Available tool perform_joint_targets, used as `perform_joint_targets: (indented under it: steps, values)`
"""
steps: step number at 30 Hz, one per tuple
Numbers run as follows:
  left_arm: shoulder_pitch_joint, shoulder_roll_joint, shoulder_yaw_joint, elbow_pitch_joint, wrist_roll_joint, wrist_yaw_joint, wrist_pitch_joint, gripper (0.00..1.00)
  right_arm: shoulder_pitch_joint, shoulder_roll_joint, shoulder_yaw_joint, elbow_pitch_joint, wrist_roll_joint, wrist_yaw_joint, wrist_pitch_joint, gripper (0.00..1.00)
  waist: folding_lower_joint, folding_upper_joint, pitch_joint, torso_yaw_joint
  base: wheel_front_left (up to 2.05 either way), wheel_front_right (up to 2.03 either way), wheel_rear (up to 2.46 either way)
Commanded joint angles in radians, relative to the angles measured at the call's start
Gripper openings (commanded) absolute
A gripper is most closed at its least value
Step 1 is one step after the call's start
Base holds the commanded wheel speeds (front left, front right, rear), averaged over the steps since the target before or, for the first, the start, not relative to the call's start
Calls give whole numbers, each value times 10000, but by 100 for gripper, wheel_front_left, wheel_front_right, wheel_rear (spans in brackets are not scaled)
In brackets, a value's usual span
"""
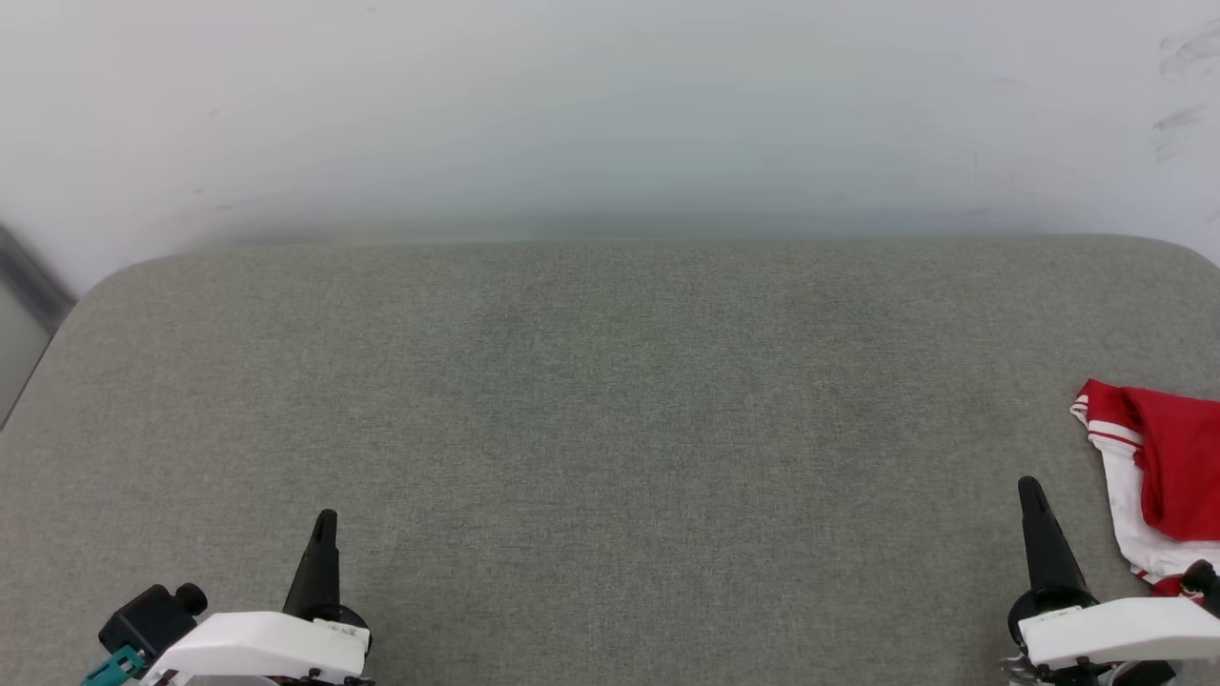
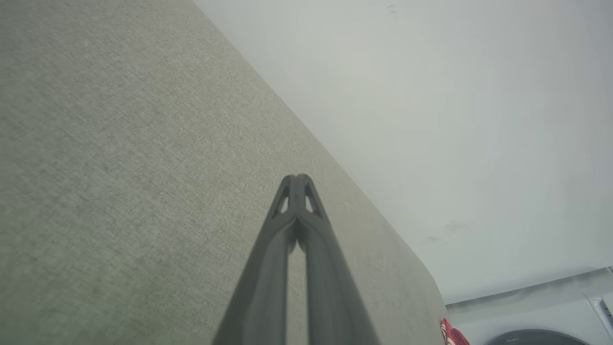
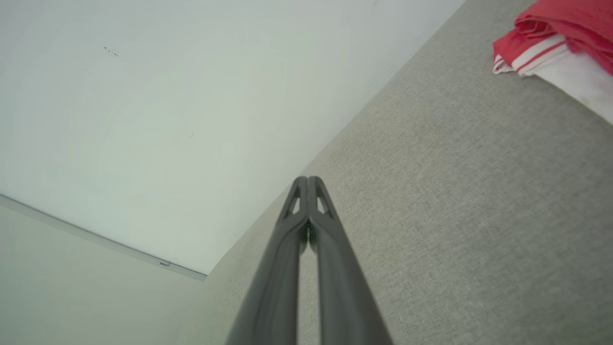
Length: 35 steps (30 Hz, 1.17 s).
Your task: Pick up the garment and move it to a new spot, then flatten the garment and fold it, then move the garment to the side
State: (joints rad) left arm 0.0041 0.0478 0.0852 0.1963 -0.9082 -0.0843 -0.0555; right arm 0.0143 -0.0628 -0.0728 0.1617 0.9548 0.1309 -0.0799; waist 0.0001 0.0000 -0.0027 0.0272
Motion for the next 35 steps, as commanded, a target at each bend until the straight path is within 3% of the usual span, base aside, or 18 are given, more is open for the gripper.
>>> perform_joint_targets:
  steps: [1, 35]
  values:
    - [-271, 20, 57, -72, -302, -77, 58, 0, -308, -86, -14, -58, 306, -1, 75, 0, -1, 0, 1, -5, 0, 0, 0]
    - [-790, 28, 185, 233, -3945, -308, 958, 0, -840, -74, -107, 422, 3795, -2, 989, 0, -1, 0, 27, -127, 0, 0, 0]
